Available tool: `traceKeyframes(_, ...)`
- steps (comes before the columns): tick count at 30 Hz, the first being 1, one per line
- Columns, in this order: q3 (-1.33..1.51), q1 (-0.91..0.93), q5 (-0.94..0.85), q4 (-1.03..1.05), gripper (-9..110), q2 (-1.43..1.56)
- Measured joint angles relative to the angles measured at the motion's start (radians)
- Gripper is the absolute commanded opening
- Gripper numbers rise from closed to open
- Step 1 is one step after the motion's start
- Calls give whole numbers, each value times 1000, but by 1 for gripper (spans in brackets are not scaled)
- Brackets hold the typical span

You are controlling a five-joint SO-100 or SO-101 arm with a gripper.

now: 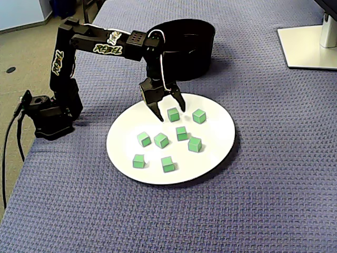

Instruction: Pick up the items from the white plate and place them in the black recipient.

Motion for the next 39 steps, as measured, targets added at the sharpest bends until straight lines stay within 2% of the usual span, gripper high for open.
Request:
traceKeyframes(4,0,-12,2,-8,0,-6)
traceKeyframes(9,0,-21,3,-6,0,-6)
traceKeyframes(13,-28,-21,18,83,0,41)
traceKeyframes(20,-268,-23,98,293,0,385)
traceKeyframes(26,-541,-236,189,305,0,535)
traceKeyframes(33,-637,-594,161,213,0,290)
traceKeyframes(39,-663,-680,144,204,0,-18)
